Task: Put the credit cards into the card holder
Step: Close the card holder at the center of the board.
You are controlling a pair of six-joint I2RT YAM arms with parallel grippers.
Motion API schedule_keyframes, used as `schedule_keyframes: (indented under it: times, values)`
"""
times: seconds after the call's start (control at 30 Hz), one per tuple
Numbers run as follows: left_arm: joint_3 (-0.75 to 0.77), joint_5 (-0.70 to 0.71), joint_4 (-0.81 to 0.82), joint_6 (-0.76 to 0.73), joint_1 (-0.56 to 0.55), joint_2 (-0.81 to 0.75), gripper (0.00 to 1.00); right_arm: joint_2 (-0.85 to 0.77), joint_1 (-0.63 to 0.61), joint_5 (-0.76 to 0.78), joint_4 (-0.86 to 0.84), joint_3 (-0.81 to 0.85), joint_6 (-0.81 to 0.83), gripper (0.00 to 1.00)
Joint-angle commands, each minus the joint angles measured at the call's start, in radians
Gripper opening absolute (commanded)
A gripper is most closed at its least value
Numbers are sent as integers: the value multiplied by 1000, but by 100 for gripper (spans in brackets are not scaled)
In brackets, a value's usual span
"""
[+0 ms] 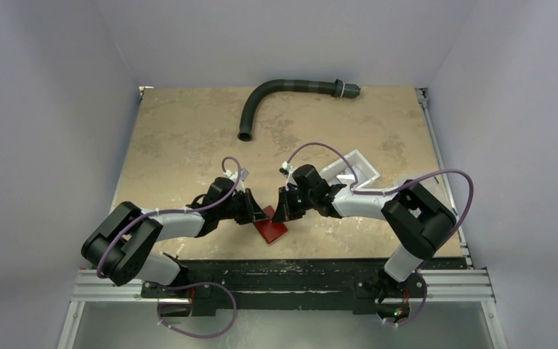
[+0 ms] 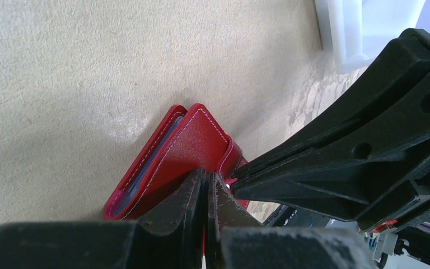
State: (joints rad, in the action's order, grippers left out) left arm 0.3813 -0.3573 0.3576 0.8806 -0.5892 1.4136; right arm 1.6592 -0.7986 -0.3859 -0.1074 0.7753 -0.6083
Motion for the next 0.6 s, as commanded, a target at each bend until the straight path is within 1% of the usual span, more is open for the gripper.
schedule_keyframes:
  times: [0.0,0.2,0.4,0.57]
  values:
    - [-20,29,-35,-3,6,-7,0,-18,-2,107,66,17,-10,0]
    - [-22,30,-34,-2,5,-8,0,-21,2,110,43,3,-29,0]
    - [-25,31,-34,-1,5,-11,0,-15,11,142,67,16,-46,0]
    - [-27,30,-31,0,5,-15,0,-10,14,125,57,11,-49,0]
